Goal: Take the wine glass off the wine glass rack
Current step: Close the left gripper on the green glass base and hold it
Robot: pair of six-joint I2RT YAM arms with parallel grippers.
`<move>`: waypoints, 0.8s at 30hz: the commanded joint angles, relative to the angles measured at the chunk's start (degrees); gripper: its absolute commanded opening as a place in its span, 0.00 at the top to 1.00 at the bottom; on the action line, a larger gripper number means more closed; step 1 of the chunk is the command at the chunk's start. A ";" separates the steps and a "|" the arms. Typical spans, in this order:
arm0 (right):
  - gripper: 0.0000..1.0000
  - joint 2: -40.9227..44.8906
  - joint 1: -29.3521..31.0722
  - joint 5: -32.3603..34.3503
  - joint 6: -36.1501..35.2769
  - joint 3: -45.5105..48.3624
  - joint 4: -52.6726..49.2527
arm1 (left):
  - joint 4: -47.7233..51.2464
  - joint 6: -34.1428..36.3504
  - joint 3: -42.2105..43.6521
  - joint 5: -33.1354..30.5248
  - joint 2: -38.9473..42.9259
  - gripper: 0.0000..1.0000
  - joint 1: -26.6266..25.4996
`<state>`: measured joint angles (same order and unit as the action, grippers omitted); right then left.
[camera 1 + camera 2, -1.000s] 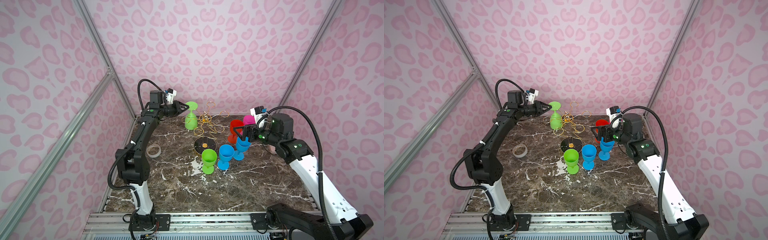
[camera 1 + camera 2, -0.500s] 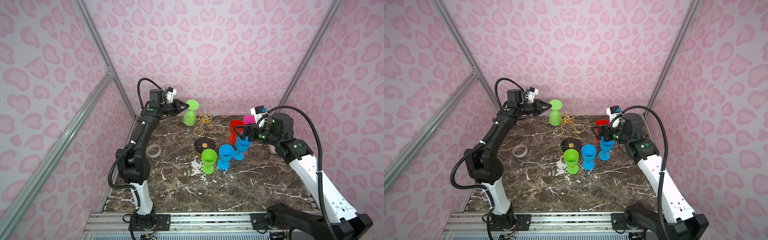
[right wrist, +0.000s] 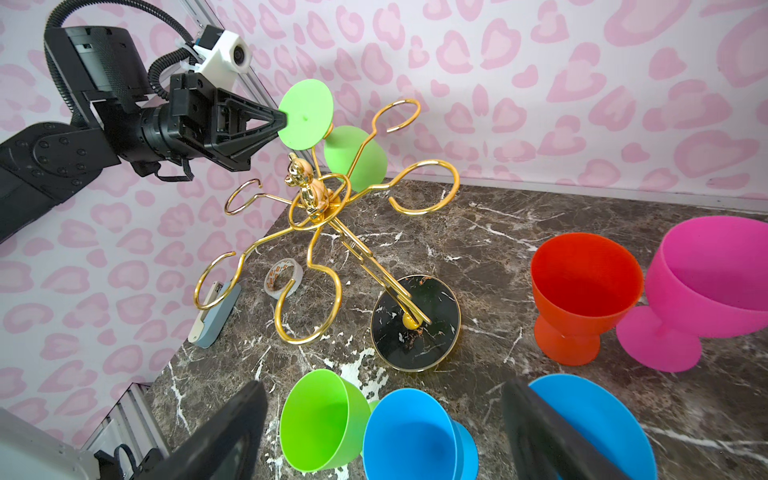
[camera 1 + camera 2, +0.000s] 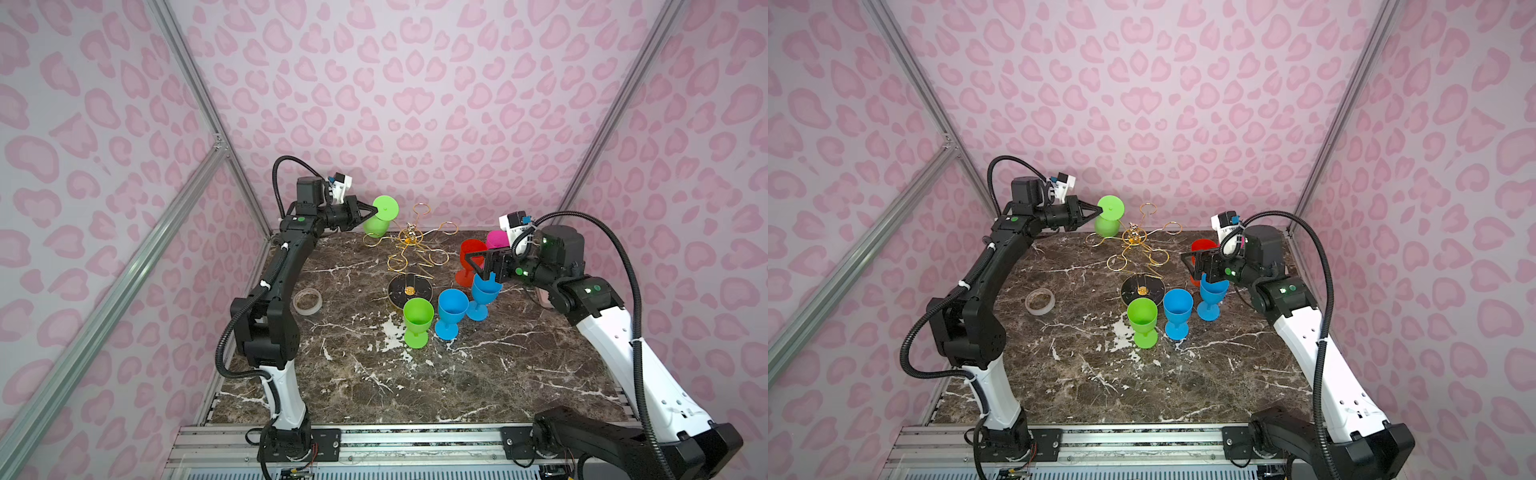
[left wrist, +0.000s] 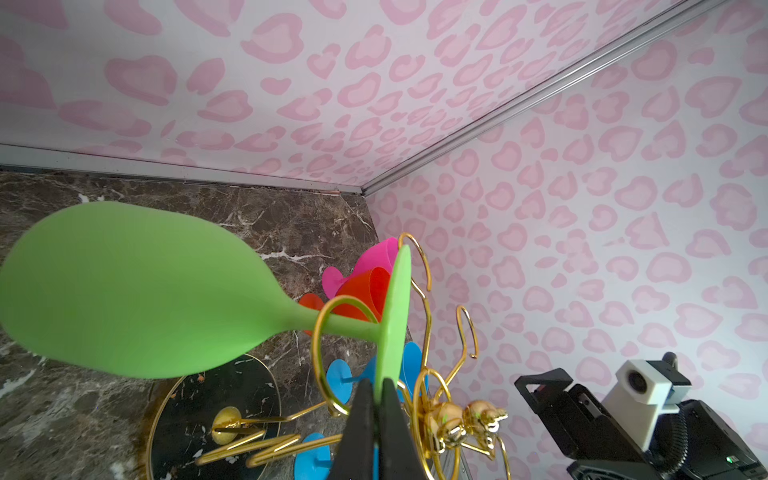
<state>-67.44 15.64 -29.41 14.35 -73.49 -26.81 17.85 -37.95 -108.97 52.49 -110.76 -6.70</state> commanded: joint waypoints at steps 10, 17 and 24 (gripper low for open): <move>0.10 -0.32 -0.04 -0.91 0.76 -0.27 2.07 | -2.94 -2.55 -0.54 3.06 -0.90 0.97 0.65; 0.10 0.03 -0.06 -0.65 0.68 0.07 1.76 | -4.21 -4.09 -0.54 3.63 -1.18 0.97 1.09; 0.10 -0.14 -0.01 -0.74 0.72 0.11 1.93 | -4.75 -5.80 -0.90 5.59 -1.71 0.97 1.93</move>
<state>-67.48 15.62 -29.80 14.98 -73.49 -26.44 15.90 -42.78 -108.97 56.27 -112.03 -5.21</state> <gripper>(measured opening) 0.902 0.063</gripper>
